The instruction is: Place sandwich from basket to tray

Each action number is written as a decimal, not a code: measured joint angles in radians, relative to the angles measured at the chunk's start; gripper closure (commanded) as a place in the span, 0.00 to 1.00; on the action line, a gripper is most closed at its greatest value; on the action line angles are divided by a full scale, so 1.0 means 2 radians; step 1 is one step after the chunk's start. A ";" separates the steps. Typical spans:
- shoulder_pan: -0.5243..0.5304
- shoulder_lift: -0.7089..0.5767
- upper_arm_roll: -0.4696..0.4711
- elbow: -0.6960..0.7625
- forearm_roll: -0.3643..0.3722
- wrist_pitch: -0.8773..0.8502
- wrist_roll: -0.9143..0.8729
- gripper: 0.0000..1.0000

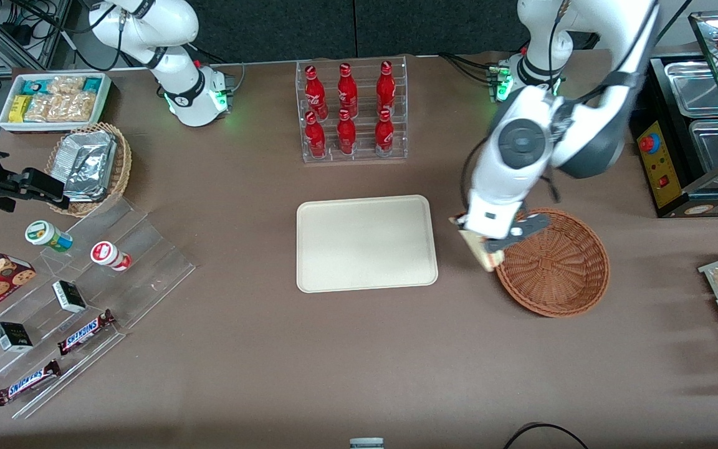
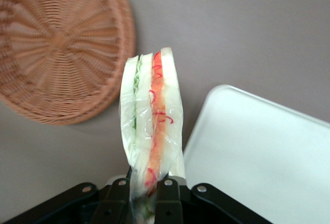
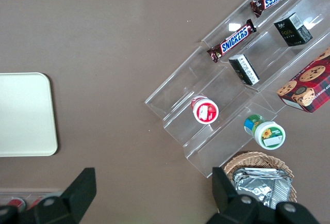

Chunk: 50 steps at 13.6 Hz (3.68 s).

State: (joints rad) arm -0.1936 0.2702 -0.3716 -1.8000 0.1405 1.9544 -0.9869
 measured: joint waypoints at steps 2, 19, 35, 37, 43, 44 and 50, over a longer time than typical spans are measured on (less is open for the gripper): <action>-0.040 0.042 -0.002 0.027 0.014 0.013 0.000 1.00; -0.174 0.208 -0.002 0.104 0.081 0.126 -0.009 0.82; -0.089 0.118 0.006 0.188 0.062 -0.055 -0.031 0.00; -0.049 0.090 0.007 0.188 0.059 -0.092 -0.030 0.00; 0.070 0.028 0.008 0.188 0.032 -0.187 0.126 0.00; 0.090 0.016 0.008 0.188 0.024 -0.204 0.165 0.00; 0.122 -0.054 0.094 0.177 -0.038 -0.261 0.368 0.00</action>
State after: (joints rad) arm 0.0503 0.1622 -0.1835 -1.4460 0.0653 1.4319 -0.2511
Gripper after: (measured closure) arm 0.000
